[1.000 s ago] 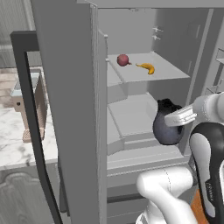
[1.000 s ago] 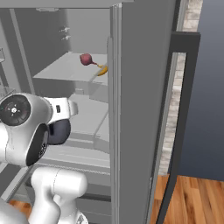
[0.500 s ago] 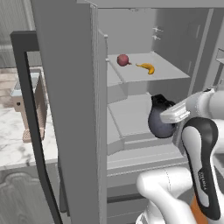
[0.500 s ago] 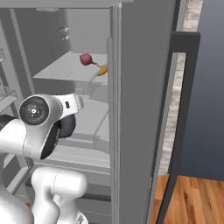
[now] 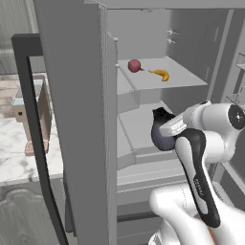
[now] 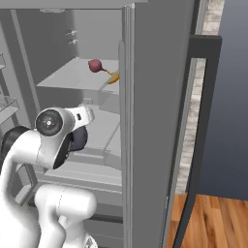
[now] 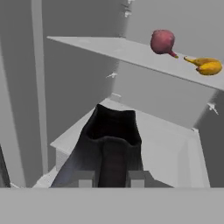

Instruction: Move the onion and banana from the second highest shelf to the top shelf to make space. Then, place the pitcher from the counter on the cleared second highest shelf.

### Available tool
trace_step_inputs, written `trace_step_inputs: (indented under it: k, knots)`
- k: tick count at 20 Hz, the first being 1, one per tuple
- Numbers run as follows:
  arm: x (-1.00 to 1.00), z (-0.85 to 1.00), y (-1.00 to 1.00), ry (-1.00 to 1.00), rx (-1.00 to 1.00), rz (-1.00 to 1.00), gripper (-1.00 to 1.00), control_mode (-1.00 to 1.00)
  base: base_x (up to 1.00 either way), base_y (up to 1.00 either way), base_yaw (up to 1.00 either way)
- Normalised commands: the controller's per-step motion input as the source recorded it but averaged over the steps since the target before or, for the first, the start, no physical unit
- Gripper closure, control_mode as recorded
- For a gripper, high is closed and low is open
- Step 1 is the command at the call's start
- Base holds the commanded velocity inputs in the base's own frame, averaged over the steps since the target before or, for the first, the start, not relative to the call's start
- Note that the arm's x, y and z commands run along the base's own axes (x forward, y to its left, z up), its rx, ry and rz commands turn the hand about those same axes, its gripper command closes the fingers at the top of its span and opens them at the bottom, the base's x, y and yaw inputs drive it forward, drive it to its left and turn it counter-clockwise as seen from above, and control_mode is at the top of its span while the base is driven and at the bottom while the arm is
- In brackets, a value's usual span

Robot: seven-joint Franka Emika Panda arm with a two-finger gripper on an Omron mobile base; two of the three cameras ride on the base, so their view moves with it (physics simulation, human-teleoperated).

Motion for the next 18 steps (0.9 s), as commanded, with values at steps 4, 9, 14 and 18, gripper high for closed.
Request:
trace_step_inputs:
  k: [4,9,14,18]
  knots:
    - [0.46,-0.37,0.0,-0.1,0.0,0.0,1.0,-1.0,0.0,0.0,0.0]
    - [0.47,-0.23,0.0,-0.12,0.0,0.0,1.0,-1.0,0.0,0.0,0.0]
    - [0.47,-0.19,0.0,-0.08,0.0,0.0,1.0,-1.0,0.0,0.0,0.0]
    - [0.4,-0.05,0.0,-0.02,0.0,0.0,1.0,-1.0,0.0,0.0,0.0]
